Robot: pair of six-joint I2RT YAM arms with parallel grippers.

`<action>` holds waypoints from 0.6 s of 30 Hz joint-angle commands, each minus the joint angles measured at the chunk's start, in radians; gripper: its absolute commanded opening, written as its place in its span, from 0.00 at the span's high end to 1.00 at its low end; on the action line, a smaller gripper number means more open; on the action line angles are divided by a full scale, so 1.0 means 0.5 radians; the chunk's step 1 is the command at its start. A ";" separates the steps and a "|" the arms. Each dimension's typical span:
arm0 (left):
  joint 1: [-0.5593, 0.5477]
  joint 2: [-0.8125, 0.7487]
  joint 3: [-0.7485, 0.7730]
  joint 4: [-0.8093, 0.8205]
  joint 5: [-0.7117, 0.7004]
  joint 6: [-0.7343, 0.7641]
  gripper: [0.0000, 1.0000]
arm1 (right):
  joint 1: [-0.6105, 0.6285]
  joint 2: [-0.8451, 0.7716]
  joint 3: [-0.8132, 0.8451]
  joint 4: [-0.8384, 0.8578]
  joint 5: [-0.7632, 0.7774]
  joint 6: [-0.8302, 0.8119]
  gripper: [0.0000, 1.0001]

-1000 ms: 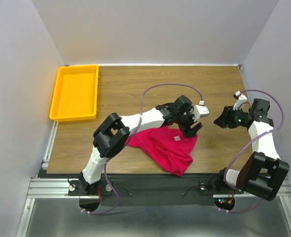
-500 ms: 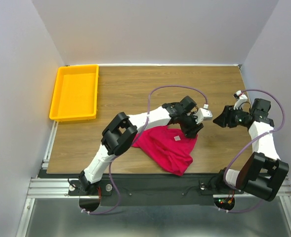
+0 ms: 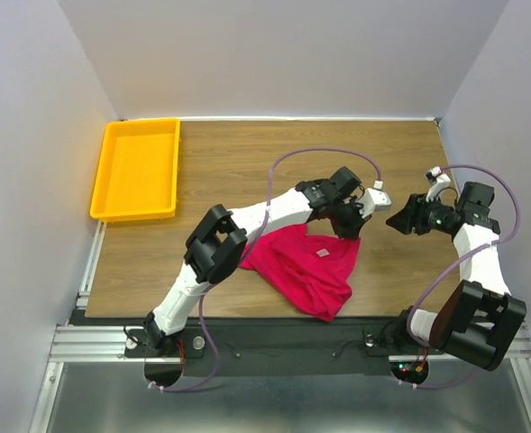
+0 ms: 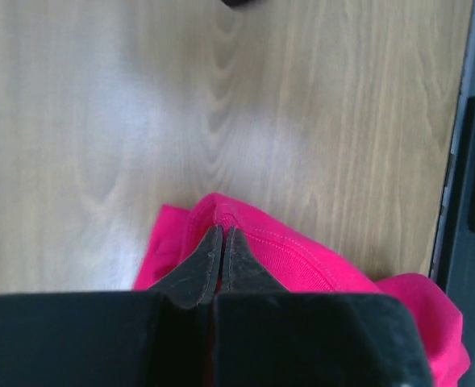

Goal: Fold and stack the t-shirts

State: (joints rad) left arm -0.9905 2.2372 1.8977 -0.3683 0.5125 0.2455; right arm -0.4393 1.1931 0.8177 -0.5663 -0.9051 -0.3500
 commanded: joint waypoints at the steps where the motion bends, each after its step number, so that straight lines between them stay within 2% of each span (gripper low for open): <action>1: 0.088 -0.549 0.092 0.059 -0.239 0.040 1.00 | -0.014 -0.002 0.033 -0.054 -0.346 -0.219 0.43; 3: 0.116 -0.651 0.080 0.056 -0.267 0.079 1.00 | -0.011 0.025 0.073 -0.161 -0.490 -0.394 0.42; 5: 0.146 -0.746 0.086 0.022 -0.328 0.181 1.00 | 0.001 0.062 0.135 -0.369 -0.680 -0.771 0.34; 8: 0.159 -0.891 0.137 -0.103 -0.393 0.364 1.00 | 0.102 0.111 0.205 -0.512 -0.758 -1.200 0.23; 12: 0.159 -1.077 0.181 -0.285 -0.421 0.641 1.00 | 0.414 0.234 0.340 -0.536 -0.602 -1.380 0.23; 18: 0.165 -1.326 -0.018 -0.248 -0.549 0.856 1.00 | 0.507 0.455 0.589 -0.533 -0.660 -1.435 0.22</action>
State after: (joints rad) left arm -0.9081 1.6272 1.9335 -0.4839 0.2794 0.5587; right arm -0.2028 1.3869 1.0313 -0.8150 -1.1946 -0.9806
